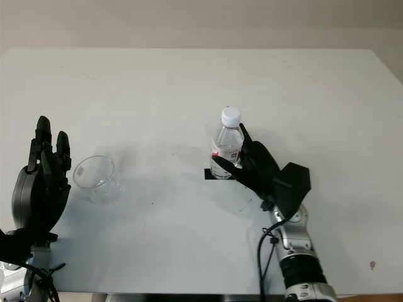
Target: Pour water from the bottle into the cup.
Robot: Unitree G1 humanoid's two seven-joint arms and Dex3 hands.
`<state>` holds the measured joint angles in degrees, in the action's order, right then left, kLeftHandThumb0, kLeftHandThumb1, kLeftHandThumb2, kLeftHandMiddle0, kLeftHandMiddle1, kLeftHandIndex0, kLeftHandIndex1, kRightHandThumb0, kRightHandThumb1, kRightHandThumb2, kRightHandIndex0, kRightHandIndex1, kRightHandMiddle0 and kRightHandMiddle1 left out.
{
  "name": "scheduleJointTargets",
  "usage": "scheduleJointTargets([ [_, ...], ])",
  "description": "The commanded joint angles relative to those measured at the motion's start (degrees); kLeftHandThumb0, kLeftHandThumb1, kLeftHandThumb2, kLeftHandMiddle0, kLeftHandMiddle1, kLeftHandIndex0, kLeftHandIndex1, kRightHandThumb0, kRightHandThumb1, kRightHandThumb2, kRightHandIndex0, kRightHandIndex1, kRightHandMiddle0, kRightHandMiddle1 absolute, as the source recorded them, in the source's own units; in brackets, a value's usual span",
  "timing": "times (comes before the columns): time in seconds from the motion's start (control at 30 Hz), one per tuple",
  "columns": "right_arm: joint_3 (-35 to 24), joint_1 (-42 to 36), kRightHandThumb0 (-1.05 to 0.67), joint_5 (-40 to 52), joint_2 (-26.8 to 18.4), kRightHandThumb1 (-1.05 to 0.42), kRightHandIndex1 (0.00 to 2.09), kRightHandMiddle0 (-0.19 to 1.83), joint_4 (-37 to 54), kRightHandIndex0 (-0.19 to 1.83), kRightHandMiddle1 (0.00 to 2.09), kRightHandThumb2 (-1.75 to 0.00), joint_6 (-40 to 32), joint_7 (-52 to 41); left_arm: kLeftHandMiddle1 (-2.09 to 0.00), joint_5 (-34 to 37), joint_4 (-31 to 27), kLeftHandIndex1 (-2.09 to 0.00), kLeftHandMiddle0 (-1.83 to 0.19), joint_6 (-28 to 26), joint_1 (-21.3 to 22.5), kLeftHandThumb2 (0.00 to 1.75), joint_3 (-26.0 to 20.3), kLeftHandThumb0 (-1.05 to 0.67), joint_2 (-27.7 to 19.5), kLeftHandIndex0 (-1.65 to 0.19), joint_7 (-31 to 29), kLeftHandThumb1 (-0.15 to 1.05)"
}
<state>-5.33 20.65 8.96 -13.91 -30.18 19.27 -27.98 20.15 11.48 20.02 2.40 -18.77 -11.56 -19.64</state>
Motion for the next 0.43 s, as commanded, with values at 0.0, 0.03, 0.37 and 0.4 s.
scheduleJointTargets([
  [0.0, -0.5, -0.1, -0.99, 0.1, -1.5, -0.98, 0.0, -0.19, 2.8, -0.19, 0.0, -0.05, 1.2, -0.4, 0.0, -0.2, 1.8, 0.0, 0.19, 0.0, 0.1, 0.8, 0.4, -0.66, 0.8, 0.19, 0.2, 1.05],
  [0.03, -0.5, -0.3, -1.0, 0.2, -2.0, -0.99, 0.0, -0.19, 3.5, -0.19, 0.0, -0.05, 1.9, -1.0, 0.0, -0.3, 2.0, 0.0, 0.19, 0.1, 0.3, 0.8, 0.4, -0.66, 0.8, 0.19, 0.3, 1.05],
  [0.37, -0.5, -3.3, -1.0, 1.3, -1.4, -1.01, 0.0, -0.19, 9.6, -0.19, 0.0, -0.06, 3.8, -0.3, 0.0, -0.4, 3.8, 0.0, 0.19, 0.8, 1.4, 0.8, 0.3, -0.66, 0.6, 0.19, -0.1, 1.05],
  [0.4, -0.4, -3.3, -0.99, 1.3, -1.4, -1.01, 0.0, -0.19, 9.4, -0.19, 0.0, -0.06, 3.9, -0.4, 0.0, -0.4, 3.8, 0.0, 0.19, 0.9, 1.4, 0.8, 0.3, -0.67, 0.6, 0.19, -0.1, 1.05],
])
